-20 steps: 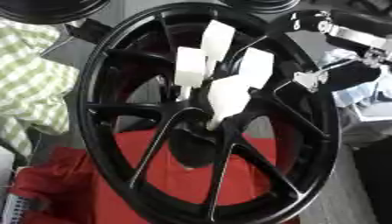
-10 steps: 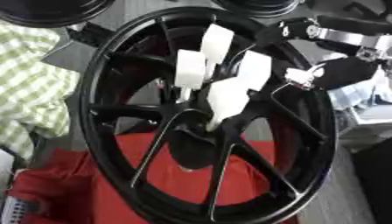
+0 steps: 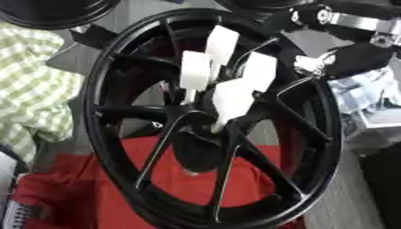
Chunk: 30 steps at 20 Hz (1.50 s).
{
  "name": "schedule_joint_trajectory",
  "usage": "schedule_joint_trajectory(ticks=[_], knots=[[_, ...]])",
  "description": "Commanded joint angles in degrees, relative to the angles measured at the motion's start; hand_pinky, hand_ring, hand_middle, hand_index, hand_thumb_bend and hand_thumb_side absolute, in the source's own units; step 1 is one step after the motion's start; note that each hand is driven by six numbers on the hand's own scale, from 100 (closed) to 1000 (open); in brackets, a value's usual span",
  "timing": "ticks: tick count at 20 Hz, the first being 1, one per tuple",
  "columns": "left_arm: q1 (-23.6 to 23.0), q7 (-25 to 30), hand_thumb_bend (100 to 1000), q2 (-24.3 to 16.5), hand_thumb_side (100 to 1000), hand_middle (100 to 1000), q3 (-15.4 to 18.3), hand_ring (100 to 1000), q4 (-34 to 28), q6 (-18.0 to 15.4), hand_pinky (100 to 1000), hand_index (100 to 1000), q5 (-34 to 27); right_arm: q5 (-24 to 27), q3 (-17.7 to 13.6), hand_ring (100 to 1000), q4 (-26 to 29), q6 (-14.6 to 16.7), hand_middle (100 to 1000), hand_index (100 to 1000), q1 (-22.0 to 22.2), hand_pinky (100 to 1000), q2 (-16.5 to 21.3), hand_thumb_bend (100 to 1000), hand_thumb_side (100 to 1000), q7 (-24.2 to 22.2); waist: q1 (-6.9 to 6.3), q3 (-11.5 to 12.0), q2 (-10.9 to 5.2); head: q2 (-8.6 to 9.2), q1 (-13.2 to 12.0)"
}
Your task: Pull the pin out of the wheel hub.
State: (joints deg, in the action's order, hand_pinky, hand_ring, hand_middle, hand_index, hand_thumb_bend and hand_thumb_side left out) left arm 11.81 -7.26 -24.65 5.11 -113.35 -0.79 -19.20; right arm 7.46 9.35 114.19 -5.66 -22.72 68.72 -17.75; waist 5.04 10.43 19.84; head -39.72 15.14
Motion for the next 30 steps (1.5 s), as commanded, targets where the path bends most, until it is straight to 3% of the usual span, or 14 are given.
schedule_joint_trajectory(ticks=[1,5,14,15,18,19,27,30], knots=[[0.28,0.01,100,-0.86,737,595,0.06,692,-1.24,0.12,599,749,-0.41,-2.00,-0.92,953,0.40,-0.76,930,923,-0.98,964,0.92,100,436,1.63,-0.27,-0.12,-1.37,-0.37,-0.45],[0.24,0.02,100,-0.78,739,594,0.04,691,-1.24,0.19,599,748,-0.56,-5.18,-0.37,961,0.40,-2.04,933,923,-1.20,966,0.63,100,353,2.92,-0.25,-0.19,-1.47,-1.04,-0.98],[0.27,-0.01,100,-0.66,739,594,0.07,691,-1.24,0.24,600,748,-0.77,-8.36,0.73,964,0.40,-2.98,936,925,-0.93,969,-0.08,100,368,2.84,-0.23,-0.22,-1.57,-1.62,-1.68],[0.37,-0.06,100,-0.64,739,591,0.08,690,-1.24,0.25,600,745,-0.84,-8.06,1.24,980,0.40,-3.25,953,936,-0.47,993,-0.56,100,538,2.53,-0.16,-0.27,-1.66,-1.99,-2.23],[0.41,-0.19,100,-0.66,739,591,0.11,690,-1.24,0.33,600,745,-1.04,-6.41,2.08,980,0.40,-4.19,953,936,-0.30,993,-1.36,100,538,0.75,-0.10,-0.39,-1.83,-2.40,-2.77],[0.38,-0.23,100,-0.63,740,591,0.13,690,-1.24,0.37,601,743,-1.08,-5.94,2.08,984,0.40,-4.21,960,940,-0.28,1000,-1.64,100,615,0.24,-0.10,-0.42,-1.84,-2.50,-2.89],[-1.11,-0.91,100,-0.66,741,591,0.48,690,-1.24,1.00,602,743,-0.91,-0.88,1.17,978,0.40,-5.66,959,934,-3.55,1000,-4.69,100,520,-4.23,0.03,-2.00,-3.55,-2.74,-3.47],[-2.59,-1.25,100,-0.78,742,591,0.67,690,-1.24,1.37,602,743,-0.87,1.18,1.23,980,0.40,-6.36,963,936,-5.98,1000,-7.84,100,533,-6.35,0.05,-3.50,-5.26,-3.60,-4.01]])
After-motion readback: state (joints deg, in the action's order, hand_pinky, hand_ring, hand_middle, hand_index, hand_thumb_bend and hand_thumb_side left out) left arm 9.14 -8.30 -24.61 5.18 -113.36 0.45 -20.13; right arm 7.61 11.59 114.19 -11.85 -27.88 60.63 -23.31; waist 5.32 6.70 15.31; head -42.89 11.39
